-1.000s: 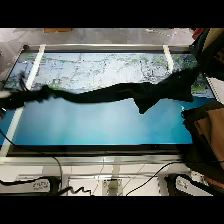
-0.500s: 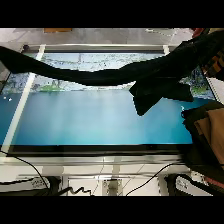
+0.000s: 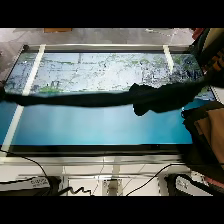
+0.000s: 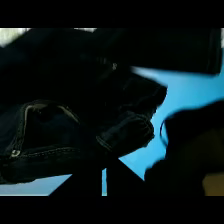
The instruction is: Fold the clothes and pants, and hang the long-sleeved shirts on hangers.
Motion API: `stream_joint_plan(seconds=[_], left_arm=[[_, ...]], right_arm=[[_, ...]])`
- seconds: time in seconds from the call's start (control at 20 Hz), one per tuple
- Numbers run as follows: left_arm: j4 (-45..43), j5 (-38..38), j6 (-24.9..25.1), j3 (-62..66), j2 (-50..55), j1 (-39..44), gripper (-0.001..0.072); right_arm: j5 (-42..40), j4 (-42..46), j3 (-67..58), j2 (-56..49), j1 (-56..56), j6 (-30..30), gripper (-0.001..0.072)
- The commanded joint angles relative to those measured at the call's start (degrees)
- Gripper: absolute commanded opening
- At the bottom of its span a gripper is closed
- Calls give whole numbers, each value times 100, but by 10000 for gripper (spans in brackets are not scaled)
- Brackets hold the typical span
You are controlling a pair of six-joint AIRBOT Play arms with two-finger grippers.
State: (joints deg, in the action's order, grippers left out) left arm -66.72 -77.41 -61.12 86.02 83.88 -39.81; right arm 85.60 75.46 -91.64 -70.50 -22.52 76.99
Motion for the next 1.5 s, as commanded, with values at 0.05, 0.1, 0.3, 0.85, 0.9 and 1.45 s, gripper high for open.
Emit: stream_joint_plan(seconds=[0.05,0.1,0.3,0.85,0.9,1.45], left_arm=[[-1298,-289,205,-1115,-225,-404,42],[-1300,-330,221,-1224,-260,-564,42],[-1419,-496,286,-1554,-299,-1095,42],[-2050,-251,240,-2026,-291,-1139,42],[-2046,-249,243,-2026,-291,-1139,42],[-1547,26,195,-1681,-297,-1067,700]], right_arm=[[876,317,1316,560,7,-201,19],[920,328,1655,804,7,-216,19],[1071,575,3123,1751,7,-216,19],[1045,691,5080,2186,7,-214,22],[914,688,5080,2186,7,-214,65],[-3171,328,4092,1985,7,584,363]])
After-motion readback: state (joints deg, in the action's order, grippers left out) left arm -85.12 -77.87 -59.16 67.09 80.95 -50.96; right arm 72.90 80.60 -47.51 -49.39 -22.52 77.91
